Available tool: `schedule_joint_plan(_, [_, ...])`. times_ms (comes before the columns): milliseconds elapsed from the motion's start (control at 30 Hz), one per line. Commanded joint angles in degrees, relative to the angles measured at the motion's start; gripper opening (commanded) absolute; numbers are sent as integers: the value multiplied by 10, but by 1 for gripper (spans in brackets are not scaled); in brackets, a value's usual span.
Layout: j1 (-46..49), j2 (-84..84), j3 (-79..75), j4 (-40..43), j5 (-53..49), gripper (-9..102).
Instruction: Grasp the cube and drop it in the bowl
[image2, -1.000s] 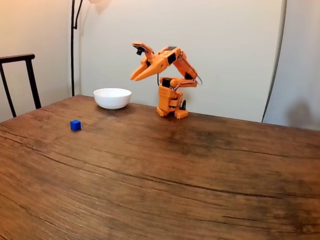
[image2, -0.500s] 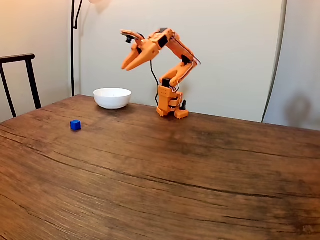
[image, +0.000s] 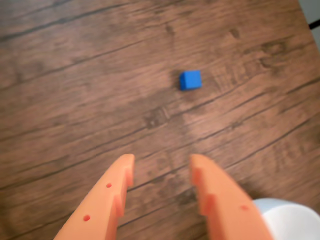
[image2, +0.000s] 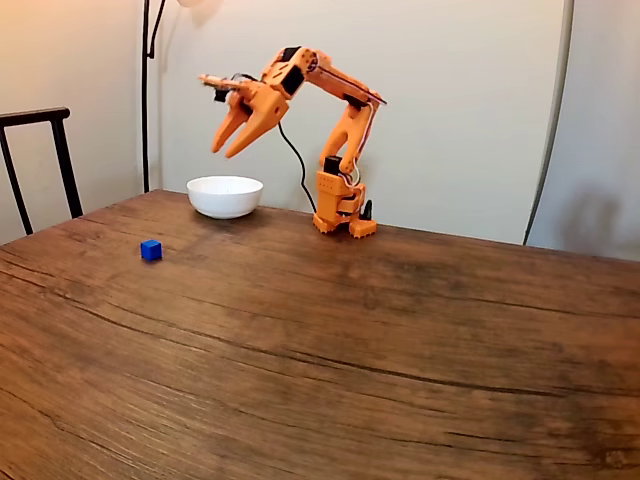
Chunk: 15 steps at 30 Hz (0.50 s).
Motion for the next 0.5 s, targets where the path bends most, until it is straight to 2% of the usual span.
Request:
schedule_joint_plan(0, [2,-40,-53,-1,28,24])
schedule_joint_plan(233, [3,-129,-116,-1,73,32])
schedule_joint_plan(467, [24,-208,-150,-7,88,45])
